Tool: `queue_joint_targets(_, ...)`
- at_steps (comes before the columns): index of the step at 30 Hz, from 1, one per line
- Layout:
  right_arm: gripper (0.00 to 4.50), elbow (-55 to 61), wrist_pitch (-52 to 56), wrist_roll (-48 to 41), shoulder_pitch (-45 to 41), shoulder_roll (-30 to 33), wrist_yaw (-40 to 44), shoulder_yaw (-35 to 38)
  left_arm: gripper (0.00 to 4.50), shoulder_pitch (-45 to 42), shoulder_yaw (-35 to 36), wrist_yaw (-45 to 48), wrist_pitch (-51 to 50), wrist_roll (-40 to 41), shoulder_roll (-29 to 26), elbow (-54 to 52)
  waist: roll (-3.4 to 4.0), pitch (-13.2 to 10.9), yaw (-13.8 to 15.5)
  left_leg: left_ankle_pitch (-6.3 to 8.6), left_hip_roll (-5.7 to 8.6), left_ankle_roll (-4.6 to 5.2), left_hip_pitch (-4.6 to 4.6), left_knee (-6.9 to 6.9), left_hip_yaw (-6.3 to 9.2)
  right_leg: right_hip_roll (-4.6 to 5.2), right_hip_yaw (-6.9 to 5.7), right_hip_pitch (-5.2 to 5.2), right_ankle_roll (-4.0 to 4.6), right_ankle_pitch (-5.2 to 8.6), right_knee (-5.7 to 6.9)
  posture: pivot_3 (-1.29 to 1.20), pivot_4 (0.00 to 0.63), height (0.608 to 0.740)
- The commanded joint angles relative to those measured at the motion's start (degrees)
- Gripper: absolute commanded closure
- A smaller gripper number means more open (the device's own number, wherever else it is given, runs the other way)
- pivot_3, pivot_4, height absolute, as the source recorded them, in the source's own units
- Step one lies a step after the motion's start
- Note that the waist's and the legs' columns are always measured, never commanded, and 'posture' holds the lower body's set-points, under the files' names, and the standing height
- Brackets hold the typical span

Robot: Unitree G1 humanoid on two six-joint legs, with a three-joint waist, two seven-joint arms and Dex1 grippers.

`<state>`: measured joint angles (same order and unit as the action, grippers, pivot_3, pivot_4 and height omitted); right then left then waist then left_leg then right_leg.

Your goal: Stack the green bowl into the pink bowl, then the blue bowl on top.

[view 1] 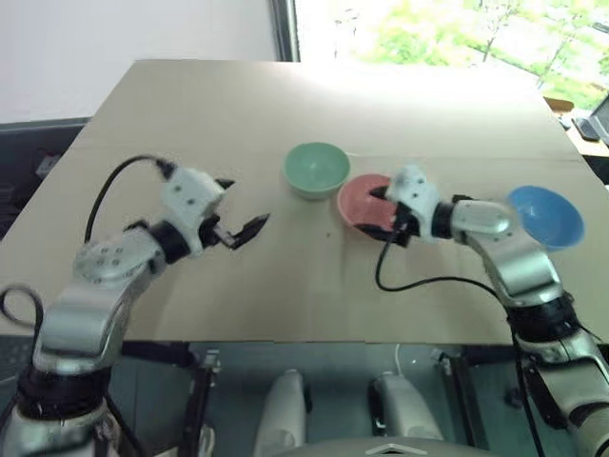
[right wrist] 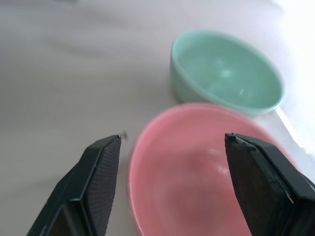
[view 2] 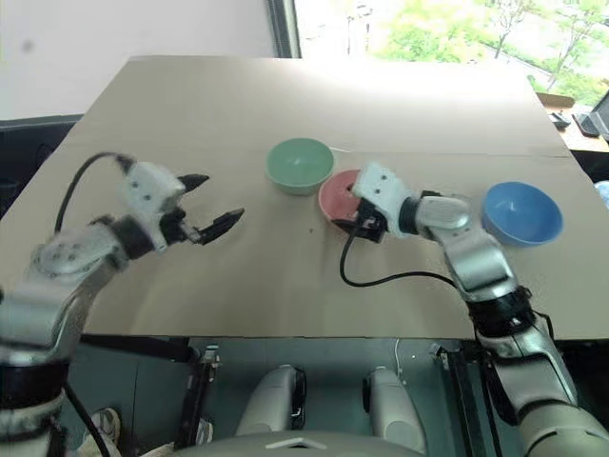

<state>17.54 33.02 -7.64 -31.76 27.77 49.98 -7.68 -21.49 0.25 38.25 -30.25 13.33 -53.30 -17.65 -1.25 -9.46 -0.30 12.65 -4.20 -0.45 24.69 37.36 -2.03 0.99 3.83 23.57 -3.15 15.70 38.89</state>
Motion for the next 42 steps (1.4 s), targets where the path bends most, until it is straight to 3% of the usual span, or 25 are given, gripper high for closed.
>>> queue_joint_targets(1, 0.93, 7.16, 1.10, -4.88, 3.36, 1.81, -0.90, 6.16, 0.00, -12.69, -10.90, 6.53, 5.13, -9.18, 0.70, 10.56, -0.02, 0.01, 0.36, 0.00, 0.00, 0.00, 0.01, 0.03, -0.01, 0.00, 0.00, -0.02, 0.00, 0.00, -0.03, 0.00, 0.150, 0.740)
queue_joint_targets(4, 0.93, 9.58, 2.58, -5.53, 5.93, 2.94, -3.26, 7.88, 0.00, -23.93, -20.14, 11.82, 13.41, -16.82, 5.45, 22.40, -0.03, 0.00, 0.91, 0.00, 0.01, 0.01, 0.02, 0.04, -0.09, -0.01, 0.07, -0.01, -0.01, 0.00, -0.03, 0.00, 0.150, 0.740)
queue_joint_targets(10, 0.93, 13.31, 4.35, -6.82, 8.86, 4.41, -7.08, 10.76, 0.00, -35.71, -30.92, 15.13, 32.84, -28.61, 13.59, 44.87, 0.00, -0.02, 0.88, 0.00, -0.01, 0.01, 0.09, 0.03, -0.15, -0.06, 0.20, 0.12, 0.00, 0.00, -0.04, 0.00, 0.150, 0.740)
queue_joint_targets(13, 0.81, 15.80, 5.12, -7.55, 10.98, 5.62, -8.27, 12.14, 0.81, -39.31, -31.52, 15.60, 38.44, -30.59, 16.34, 52.68, -0.03, -0.03, 0.67, 0.00, 0.00, 0.01, 0.10, 0.03, -0.15, -0.06, 0.20, 0.12, 0.00, 0.00, -0.06, 0.00, 0.150, 0.740)
queue_joint_targets(16, 0.81, 18.44, 5.99, -8.90, 13.49, 6.85, -9.17, 14.23, 1.91, -41.66, -31.19, 16.17, 42.46, -31.55, 18.15, 57.65, -0.06, -0.05, 0.83, 0.00, 0.00, 0.02, 0.15, 0.04, -0.15, -0.04, 0.20, 0.13, -0.01, 0.00, -0.07, 0.00, 0.150, 0.740)
queue_joint_targets(21, 0.81, 21.31, 6.44, -11.21, 17.22, 8.64, -10.02, 17.49, 4.22, -43.98, -30.05, 16.90, 46.81, -32.05, 19.77, 62.43, -0.06, -0.05, 0.94, 0.00, 0.00, 0.02, 0.12, 0.05, -0.15, -0.03, 0.21, 0.10, -0.02, 0.00, -0.05, 0.00, 0.150, 0.740)
queue_joint_targets(22, 0.81, 21.63, 6.37, -11.71, 17.85, 8.82, -10.03, 18.09, 4.37, -44.31, -29.51, 17.43, 47.12, -31.52, 19.95, 62.57, -0.06, -0.05, 0.92, 0.00, 0.00, 0.02, 0.13, 0.05, -0.15, -0.03, 0.21, 0.10, -0.02, 0.00, -0.05, 0.00, 0.150, 0.740)
queue_joint_targets(30, 0.81, 24.62, 6.25, -16.11, 26.66, 11.24, -9.27, 27.30, 4.37, -43.34, -21.78, 36.17, 49.13, -15.12, 19.03, 47.56, -0.09, -0.06, 1.08, 0.00, 0.00, 0.01, 0.14, 0.07, -0.11, -0.02, 0.18, 0.06, -0.02, 0.00, -0.05, 0.00, 0.150, 0.740)
queue_joint_targets(33, 0.81, 27.21, 6.62, -16.86, 32.39, 11.94, -9.40, 31.72, 4.37, -44.22, -20.17, 41.30, 47.22, -8.98, 22.40, 44.44, -0.08, -0.06, 1.27, 0.00, 0.00, 0.01, 0.13, 0.10, -0.04, -0.02, 0.12, 0.00, -0.02, 0.00, -0.05, 0.00, 0.150, 0.740)
queue_joint_targets(37, 0.81, 30.05, 6.96, -16.99, 36.70, 11.75, -11.41, 34.03, 4.37, -45.00, -21.74, 45.35, 45.13, -9.03, 25.41, 45.65, -0.07, -0.05, 0.63, 0.00, 0.01, 0.02, 0.07, 0.24, 0.03, -0.02, 0.07, -0.12, -0.04, 0.00, -0.01, 0.00, 0.150, 0.740)
queue_joint_targets(42, 0.81, 31.32, 7.42, -16.92, 38.11, 11.90, -14.00, 33.85, 2.96, -45.53, -22.53, 44.77, 47.38, -12.30, 28.12, 49.69, -0.05, -0.04, -0.66, -0.01, 0.01, 0.03, 0.02, 0.27, 0.09, -0.07, 0.09, -0.14, -0.04, 0.00, 0.08, 0.00, 0.150, 0.740)
